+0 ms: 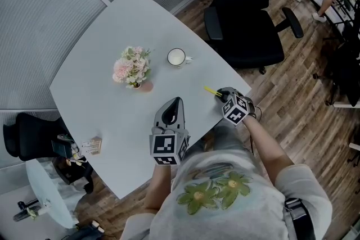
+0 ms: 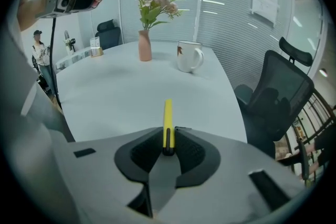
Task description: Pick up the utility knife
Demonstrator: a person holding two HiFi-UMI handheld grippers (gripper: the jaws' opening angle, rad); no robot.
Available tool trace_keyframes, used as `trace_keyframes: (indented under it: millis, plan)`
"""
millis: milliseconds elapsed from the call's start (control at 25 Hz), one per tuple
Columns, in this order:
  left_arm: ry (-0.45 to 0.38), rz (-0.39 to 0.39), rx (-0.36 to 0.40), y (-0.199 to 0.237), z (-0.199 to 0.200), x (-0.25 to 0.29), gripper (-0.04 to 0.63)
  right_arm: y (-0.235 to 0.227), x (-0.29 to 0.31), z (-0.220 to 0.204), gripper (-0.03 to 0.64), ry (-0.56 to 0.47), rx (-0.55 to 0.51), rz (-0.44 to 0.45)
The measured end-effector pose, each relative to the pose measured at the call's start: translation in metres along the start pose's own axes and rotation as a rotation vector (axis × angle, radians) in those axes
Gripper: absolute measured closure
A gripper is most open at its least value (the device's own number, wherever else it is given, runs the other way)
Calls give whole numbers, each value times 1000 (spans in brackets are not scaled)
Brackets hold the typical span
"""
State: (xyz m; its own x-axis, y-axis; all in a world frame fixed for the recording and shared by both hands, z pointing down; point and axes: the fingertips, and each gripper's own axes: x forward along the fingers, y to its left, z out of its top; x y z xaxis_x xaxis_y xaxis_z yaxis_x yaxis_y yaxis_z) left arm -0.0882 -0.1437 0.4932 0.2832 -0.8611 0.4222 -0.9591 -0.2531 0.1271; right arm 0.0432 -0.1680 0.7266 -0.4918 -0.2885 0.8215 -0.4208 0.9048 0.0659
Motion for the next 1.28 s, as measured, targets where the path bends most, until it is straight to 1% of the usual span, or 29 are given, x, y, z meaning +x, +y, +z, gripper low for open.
trace_keyframes:
  millis: [480, 760, 1280]
  plan:
    - [-3, -6, 6, 0, 1, -3, 594, 0, -1, 1, 546, 19, 17, -3]
    - [-7, -13, 8, -1, 1, -3, 594, 2, -6, 5, 546, 6, 23, 0]
    - [-21, -18, 8, 0, 5, -5, 594, 4, -19, 19, 546, -26, 2, 6]
